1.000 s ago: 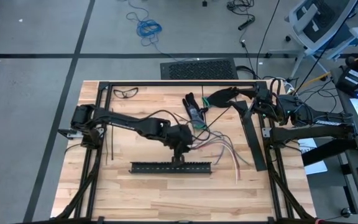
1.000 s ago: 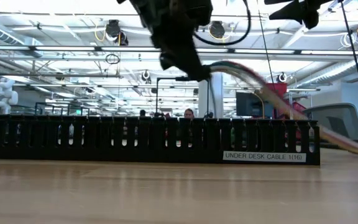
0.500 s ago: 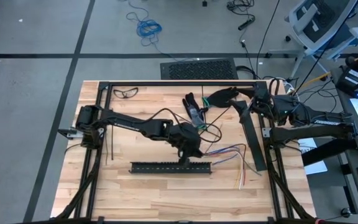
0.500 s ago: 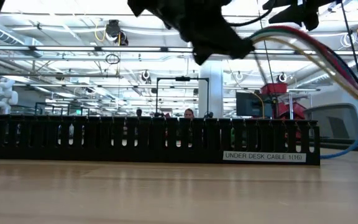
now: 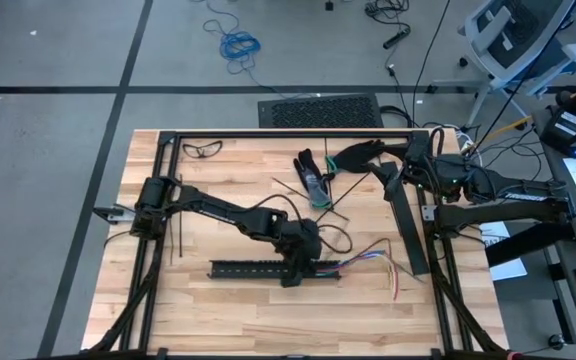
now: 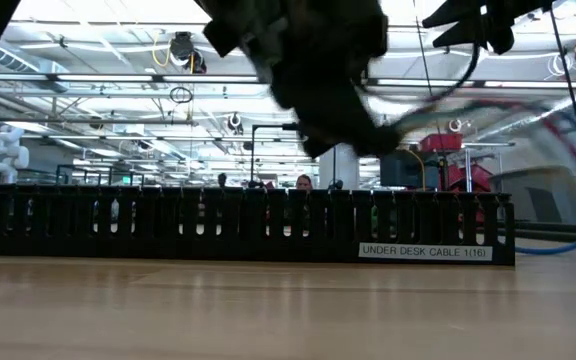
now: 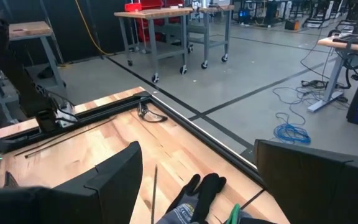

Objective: Ziptie cables
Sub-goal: Put the zip tied cable wires into the black cable duct

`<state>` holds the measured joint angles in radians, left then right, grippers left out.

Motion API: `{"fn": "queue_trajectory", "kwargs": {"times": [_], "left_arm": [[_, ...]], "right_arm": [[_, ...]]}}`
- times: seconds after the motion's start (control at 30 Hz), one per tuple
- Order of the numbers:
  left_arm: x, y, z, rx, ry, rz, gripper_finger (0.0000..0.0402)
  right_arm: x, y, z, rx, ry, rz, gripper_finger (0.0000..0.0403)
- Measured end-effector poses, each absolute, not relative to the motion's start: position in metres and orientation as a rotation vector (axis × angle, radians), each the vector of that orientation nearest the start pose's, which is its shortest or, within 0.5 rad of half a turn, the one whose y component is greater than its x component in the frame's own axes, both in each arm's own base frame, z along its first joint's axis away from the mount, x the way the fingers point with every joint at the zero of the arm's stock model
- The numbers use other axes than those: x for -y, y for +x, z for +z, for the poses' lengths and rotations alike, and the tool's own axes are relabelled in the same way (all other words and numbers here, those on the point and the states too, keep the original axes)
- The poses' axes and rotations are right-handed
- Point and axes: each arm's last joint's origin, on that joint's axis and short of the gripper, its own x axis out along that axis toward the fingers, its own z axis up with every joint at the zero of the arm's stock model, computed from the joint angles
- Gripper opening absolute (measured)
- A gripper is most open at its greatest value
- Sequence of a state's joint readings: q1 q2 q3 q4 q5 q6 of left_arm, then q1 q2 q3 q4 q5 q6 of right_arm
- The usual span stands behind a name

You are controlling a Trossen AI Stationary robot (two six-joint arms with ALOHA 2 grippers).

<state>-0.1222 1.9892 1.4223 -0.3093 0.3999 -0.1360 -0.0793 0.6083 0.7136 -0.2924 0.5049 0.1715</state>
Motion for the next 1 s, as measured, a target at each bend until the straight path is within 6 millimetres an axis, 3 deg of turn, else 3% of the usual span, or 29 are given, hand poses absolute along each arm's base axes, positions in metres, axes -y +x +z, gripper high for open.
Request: {"fn": "queue_trajectory", "kwargs": {"times": [0.67,1.0], "left_arm": [[0.059,0.394,0.176,-1.246,-0.238,-0.327,0.0038],[0.058,0.385,0.195,-1.246,-0.248,-0.306,0.0038]], "right_arm": [[0.024,0.13,0.319,-0.169,0.119,-0.599,0.0297],[0.025,0.129,0.319,-0.168,0.106,-0.641,0.0297]]}}
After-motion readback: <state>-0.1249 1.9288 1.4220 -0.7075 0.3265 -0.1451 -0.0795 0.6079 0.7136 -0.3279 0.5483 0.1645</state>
